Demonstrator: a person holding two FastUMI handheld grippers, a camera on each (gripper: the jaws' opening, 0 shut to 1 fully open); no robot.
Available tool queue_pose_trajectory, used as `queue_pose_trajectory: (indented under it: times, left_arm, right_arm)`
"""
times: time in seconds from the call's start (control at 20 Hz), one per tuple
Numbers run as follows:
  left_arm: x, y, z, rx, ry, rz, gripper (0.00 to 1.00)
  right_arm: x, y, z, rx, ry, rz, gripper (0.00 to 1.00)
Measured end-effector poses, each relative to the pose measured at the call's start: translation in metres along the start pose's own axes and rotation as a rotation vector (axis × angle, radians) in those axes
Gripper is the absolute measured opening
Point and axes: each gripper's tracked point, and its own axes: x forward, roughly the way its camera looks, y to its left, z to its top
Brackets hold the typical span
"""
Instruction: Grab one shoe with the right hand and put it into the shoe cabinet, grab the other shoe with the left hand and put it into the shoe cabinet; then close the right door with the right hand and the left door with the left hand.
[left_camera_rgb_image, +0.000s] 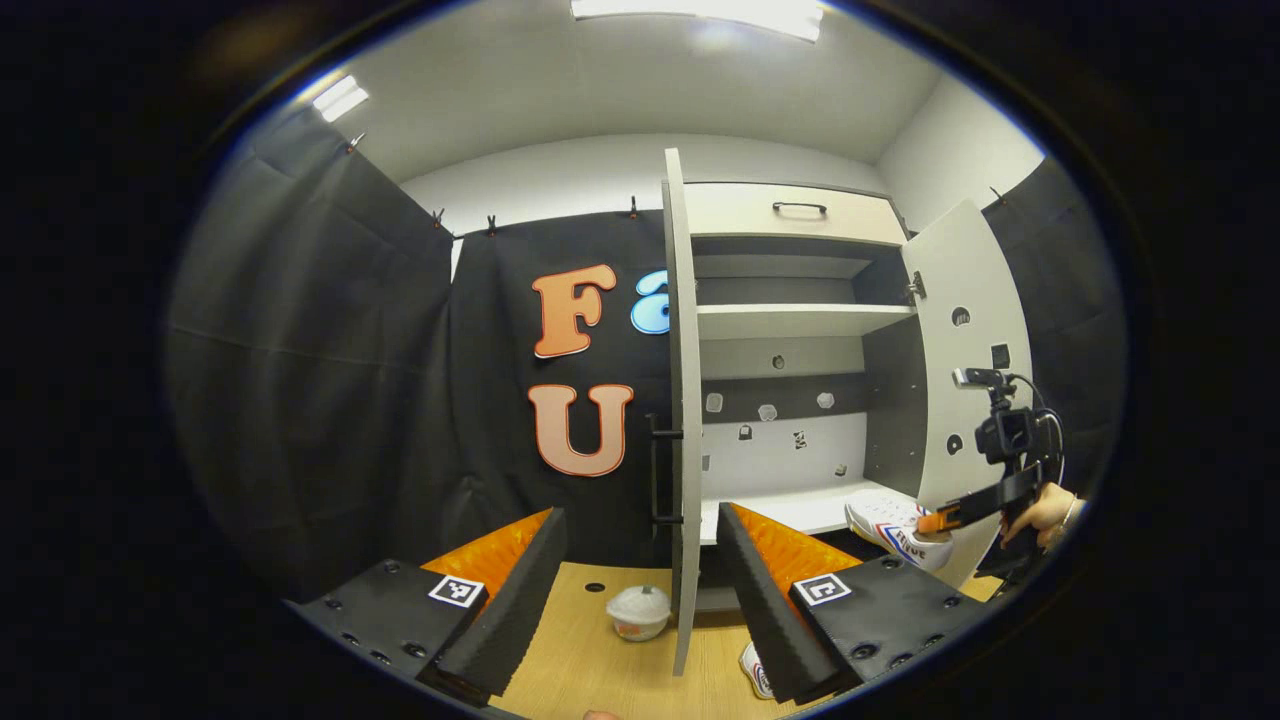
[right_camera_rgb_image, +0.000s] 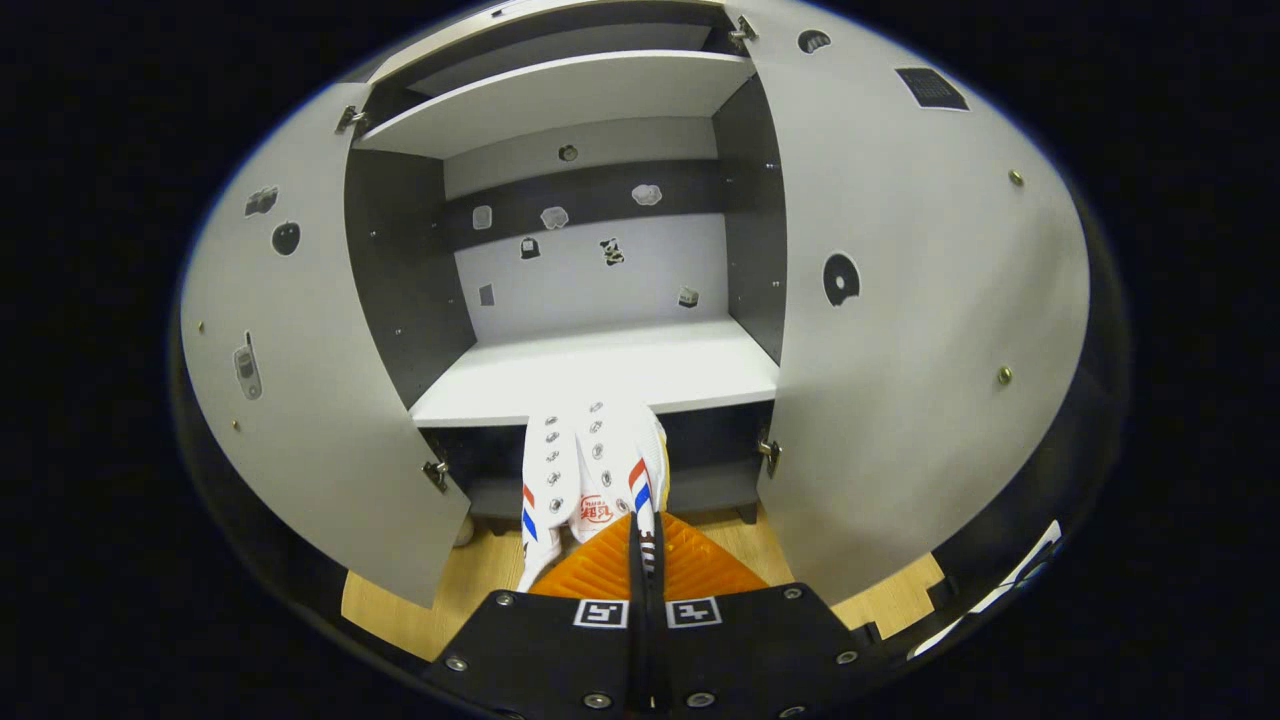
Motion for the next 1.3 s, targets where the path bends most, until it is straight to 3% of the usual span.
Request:
queue_pose_trajectory:
  times: [0.3, 0.5, 0.75, 0.95, 1.0, 1.05, 1.1, 1.15, 1.2, 1.25, 1.3]
  left_arm:
    - [0.012, 0.000, -0.002, 0.005, 0.004, 0.028, 0.96]
    - [0.017, 0.012, -0.007, 0.014, 0.030, 0.088, 0.96]
    - [0.015, 0.024, -0.009, 0.033, 0.056, 0.145, 0.96]
    - [0.016, 0.026, -0.010, 0.051, 0.068, 0.175, 0.95]
    - [0.018, 0.023, -0.011, 0.049, 0.071, 0.175, 0.95]
    - [0.019, 0.019, -0.012, 0.047, 0.074, 0.173, 0.96]
    - [0.021, 0.014, -0.012, 0.046, 0.074, 0.167, 0.97]
    - [0.023, 0.007, -0.012, 0.044, 0.073, 0.158, 0.97]
    - [0.026, -0.001, -0.013, 0.040, 0.070, 0.143, 0.96]
    - [0.028, -0.010, -0.015, 0.034, 0.071, 0.128, 0.96]
    - [0.031, -0.019, -0.017, 0.026, 0.074, 0.110, 0.96]
  right_arm:
    - [0.081, 0.016, 0.072, 0.025, -0.031, 0.000, 0.00]
    - [0.155, 0.015, 0.103, 0.030, -0.013, -0.038, 0.00]
    - [0.247, 0.008, 0.100, 0.136, 0.088, -0.053, 0.00]
    - [0.279, -0.001, 0.101, 0.177, 0.089, -0.048, 0.00]
    - [0.276, 0.003, 0.106, 0.180, 0.071, -0.029, 0.05]
    - [0.267, -0.004, 0.114, 0.168, 0.032, -0.052, 0.22]
    - [0.258, -0.004, 0.123, 0.152, -0.004, -0.053, 0.18]
    - [0.247, -0.002, 0.126, 0.129, -0.029, -0.048, 0.38]
    - [0.233, 0.001, 0.128, 0.094, -0.049, -0.038, 0.39]
    - [0.219, 0.004, 0.131, 0.063, -0.071, -0.028, 0.64]
    - [0.205, 0.009, 0.133, 0.040, -0.098, -0.009, 0.72]
